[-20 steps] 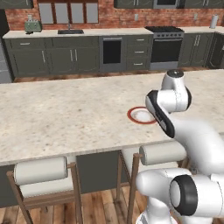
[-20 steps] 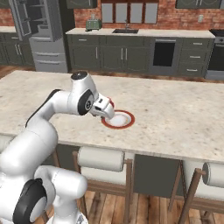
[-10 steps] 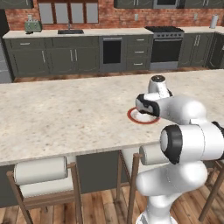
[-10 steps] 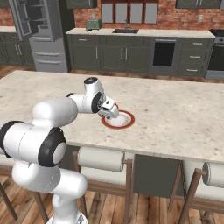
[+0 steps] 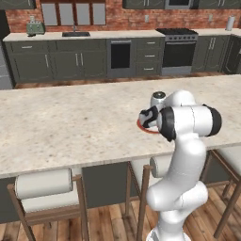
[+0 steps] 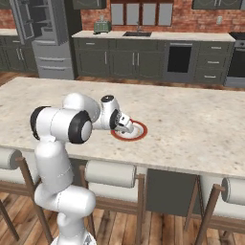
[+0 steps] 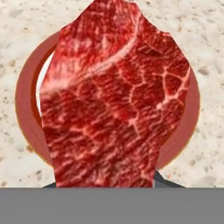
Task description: Take the steak from the fridge and place it on the digital scale on the counter by the fridge. Wait a few seconds for a reading, then move it to the plate on the dining counter.
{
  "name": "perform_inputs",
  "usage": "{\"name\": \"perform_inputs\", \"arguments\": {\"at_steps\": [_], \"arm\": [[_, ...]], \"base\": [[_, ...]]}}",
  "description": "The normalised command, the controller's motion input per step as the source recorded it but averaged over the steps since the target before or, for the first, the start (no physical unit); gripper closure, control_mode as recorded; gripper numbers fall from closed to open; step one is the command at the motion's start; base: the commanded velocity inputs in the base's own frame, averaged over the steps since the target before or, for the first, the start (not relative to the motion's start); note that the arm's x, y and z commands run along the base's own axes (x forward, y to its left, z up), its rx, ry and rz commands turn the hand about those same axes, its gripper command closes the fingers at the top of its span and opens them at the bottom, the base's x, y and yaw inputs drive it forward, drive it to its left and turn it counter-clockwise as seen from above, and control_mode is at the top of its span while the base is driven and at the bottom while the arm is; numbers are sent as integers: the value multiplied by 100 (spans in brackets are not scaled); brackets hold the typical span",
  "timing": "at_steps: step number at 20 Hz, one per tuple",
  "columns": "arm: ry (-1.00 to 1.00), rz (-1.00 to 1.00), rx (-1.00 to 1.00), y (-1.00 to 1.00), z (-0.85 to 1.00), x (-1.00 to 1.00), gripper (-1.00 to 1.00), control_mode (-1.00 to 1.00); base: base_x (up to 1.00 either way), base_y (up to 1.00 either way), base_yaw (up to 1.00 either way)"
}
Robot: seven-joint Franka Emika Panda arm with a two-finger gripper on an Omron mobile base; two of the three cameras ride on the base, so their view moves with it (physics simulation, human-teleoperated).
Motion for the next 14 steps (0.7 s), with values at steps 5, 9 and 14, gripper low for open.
{"name": "perform_inputs", "arguments": {"at_steps": [5,9,14], "arm": [[0,0,0,-19,-40,67,100,-100],[0,-1,0,-26,-31,61,100,-100],[0,-2,0,-5,-17,33,-100,-100]], "base": [[0,0,0],[0,0,0],[0,0,0]]}}
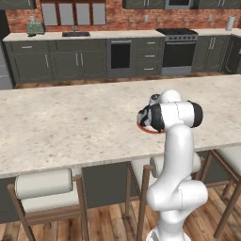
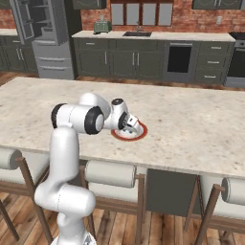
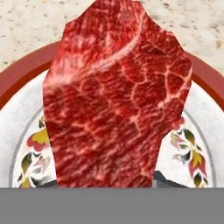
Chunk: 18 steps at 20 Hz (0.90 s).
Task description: Take the steak from the fridge and place it on the digital scale on the counter by the fridge. Wait a few seconds for a reading, then move it to the plate on the dining counter.
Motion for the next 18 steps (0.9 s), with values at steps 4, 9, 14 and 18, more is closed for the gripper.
{"name": "perform_inputs", "arguments": {"at_steps": [4,9,14,18], "arm": [[0,-3,2,-3,-1,14,-100,-100],[0,-1,5,0,1,-7,-100,-100],[-8,-3,11,0,63,-72,-100,-100],[-21,-8,10,0,100,-100,-100,-100]], "base": [[0,0,0],[0,0,0],[0,0,0],[0,0,0]]}}
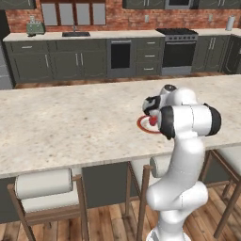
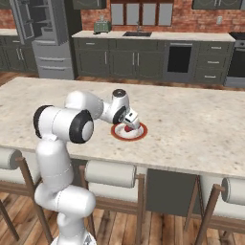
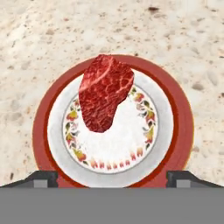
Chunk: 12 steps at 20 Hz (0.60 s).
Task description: Take the steak from the fridge and place it on the digital scale on the counter by the fridge. Wait a few seconds for a reading, then move it to the plate on the dining counter.
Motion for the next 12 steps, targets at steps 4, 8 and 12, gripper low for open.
{"name": "perform_inputs", "arguments": {"at_steps": [4,8,12], "arm": [[-13,-11,4,4,100,-100,-100,-100],[-3,-11,0,21,96,-100,-100,-100],[0,-10,0,38,87,-100,-100,-100]], "base": [[0,0,0],[0,0,0],[0,0,0]]}}
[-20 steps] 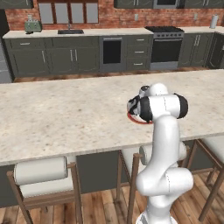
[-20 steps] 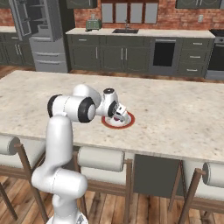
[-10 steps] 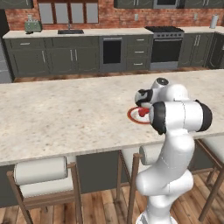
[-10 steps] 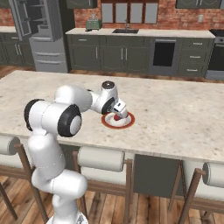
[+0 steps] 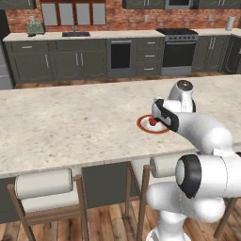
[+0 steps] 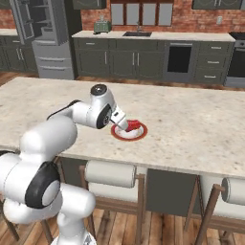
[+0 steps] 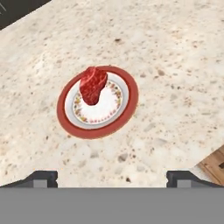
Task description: Take the steak from the fridge and place it on the digital scale on the counter by the fridge. Wait a few seconds for a reading, then move it to the plate on the dining counter.
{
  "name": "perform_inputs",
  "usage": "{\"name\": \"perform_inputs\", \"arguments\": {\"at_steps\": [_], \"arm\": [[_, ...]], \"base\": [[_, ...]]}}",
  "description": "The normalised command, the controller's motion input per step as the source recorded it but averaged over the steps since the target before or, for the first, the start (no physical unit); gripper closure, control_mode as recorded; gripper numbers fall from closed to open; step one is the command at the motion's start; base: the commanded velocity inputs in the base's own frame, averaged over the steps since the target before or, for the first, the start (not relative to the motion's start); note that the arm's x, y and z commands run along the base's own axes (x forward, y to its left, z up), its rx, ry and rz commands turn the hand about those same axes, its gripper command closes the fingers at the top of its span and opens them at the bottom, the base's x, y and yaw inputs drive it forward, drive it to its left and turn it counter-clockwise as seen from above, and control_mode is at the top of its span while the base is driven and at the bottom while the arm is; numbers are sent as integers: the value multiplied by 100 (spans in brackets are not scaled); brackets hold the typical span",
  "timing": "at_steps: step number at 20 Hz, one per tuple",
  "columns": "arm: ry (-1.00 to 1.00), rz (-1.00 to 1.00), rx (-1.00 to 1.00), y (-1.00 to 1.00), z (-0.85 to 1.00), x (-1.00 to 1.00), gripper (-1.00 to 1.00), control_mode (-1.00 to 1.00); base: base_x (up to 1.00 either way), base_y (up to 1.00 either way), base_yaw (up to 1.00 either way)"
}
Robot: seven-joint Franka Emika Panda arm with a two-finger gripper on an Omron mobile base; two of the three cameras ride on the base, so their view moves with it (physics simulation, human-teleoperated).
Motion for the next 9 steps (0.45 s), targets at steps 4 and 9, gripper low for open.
{"name": "perform_inputs", "arguments": {"at_steps": [4,9], "arm": [[4,-8,0,45,77,-100,-100,-100],[5,-3,0,52,46,-100,-100,-100]], "base": [[0,0,0],[0,0,0]]}}
